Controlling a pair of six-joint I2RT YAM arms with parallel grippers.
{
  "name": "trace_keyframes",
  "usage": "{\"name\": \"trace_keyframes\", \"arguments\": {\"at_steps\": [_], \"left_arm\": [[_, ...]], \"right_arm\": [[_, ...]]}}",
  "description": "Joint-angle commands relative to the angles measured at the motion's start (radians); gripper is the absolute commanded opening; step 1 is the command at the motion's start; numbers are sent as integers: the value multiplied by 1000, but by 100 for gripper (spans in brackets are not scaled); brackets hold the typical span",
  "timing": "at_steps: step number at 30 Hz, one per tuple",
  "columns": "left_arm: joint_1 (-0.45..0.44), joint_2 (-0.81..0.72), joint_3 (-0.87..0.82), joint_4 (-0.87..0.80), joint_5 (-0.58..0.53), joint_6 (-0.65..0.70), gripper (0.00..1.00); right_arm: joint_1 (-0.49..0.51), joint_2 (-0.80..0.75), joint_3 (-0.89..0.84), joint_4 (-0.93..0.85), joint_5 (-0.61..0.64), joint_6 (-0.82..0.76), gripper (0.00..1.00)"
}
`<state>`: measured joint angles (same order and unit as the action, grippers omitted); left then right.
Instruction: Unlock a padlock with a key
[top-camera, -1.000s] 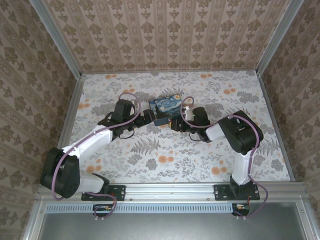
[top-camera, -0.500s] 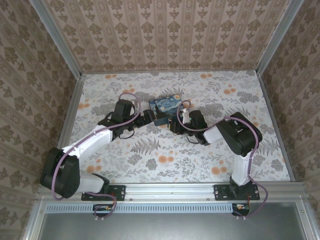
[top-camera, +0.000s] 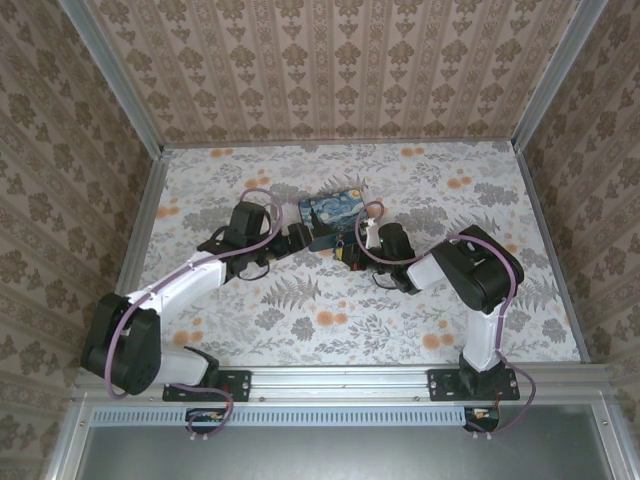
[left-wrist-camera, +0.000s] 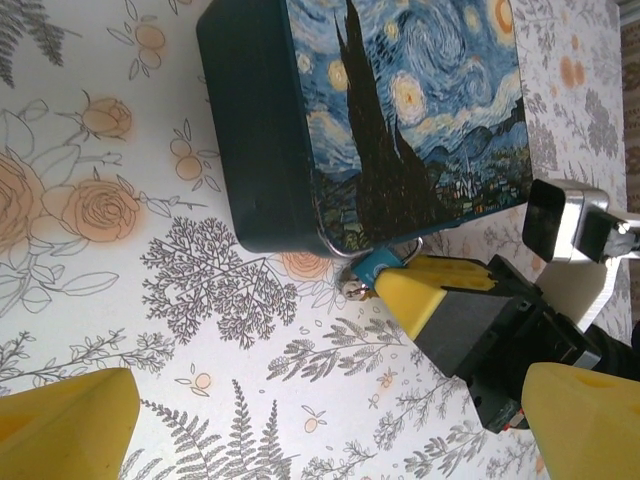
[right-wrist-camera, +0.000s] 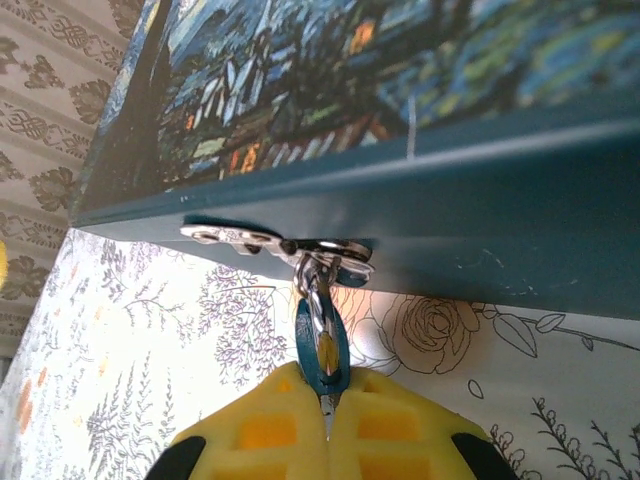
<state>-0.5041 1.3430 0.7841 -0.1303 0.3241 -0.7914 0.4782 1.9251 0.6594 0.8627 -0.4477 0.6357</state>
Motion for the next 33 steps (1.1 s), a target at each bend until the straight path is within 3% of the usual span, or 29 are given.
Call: {"name": "trace_keyframes", "arguments": {"at_steps": [1,9,14,29,33], "left_arm": [[-11,14,-16,19,82,30,100],[-59,69,-47,84,192,103,95],[-76,110,-106,226,214,44,84],[-120,227,-206,635,155,-170,51],[-123,261,-220,700,134,-199,48]], "right_arm": [[-13,-19,-26,11,-56,87,0],[-26,-37,-3,44,-157,185,0],[-30,-25,-3,88,-195,234,0],[-38,43,-13,234,-247,357,0],[-39,52,-17,259,-247,373,0]]}}
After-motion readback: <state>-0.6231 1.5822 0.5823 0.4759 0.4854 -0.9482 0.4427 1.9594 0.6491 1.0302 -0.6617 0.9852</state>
